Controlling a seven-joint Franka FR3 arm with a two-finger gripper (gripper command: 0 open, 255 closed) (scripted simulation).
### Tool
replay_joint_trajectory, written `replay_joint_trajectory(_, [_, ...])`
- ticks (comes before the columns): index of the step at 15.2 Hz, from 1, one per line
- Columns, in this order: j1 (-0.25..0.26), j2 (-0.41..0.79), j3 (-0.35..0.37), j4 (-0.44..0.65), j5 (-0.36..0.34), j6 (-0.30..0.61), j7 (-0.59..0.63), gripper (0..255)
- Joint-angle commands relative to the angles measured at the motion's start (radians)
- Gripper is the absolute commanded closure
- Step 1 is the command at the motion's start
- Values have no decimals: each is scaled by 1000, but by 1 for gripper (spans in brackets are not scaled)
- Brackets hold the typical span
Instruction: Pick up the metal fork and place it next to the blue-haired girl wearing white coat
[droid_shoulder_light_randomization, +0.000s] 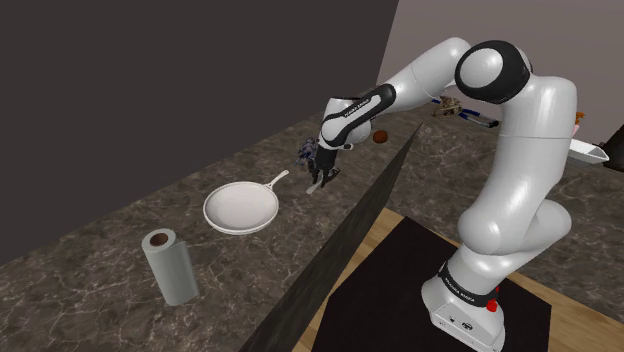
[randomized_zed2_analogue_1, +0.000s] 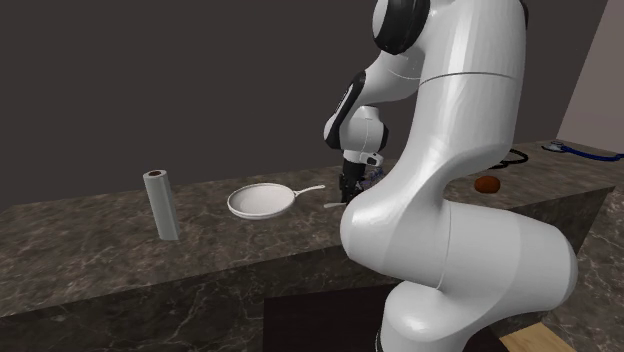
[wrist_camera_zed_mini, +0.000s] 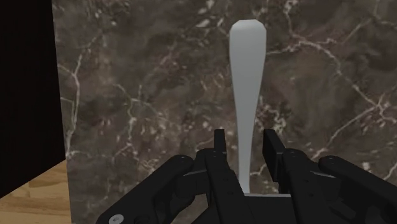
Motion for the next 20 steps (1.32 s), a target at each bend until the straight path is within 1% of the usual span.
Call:
replay_joint_trajectory(1, [0,0,0,0,0,0,0,255])
replay_joint_trajectory(2, [0,0,0,0,0,0,0,255])
replay_joint_trajectory(3, [0,0,0,0,0,0,0,0])
replay_joint_trajectory(8, [0,0,0,0,0,0,0,0])
replay_joint_trajectory(12, [-30,-92,22,21,41,-109,-28,0])
replay_joint_trajectory(20, [-29,-92,21,21,42,-109,-29,0])
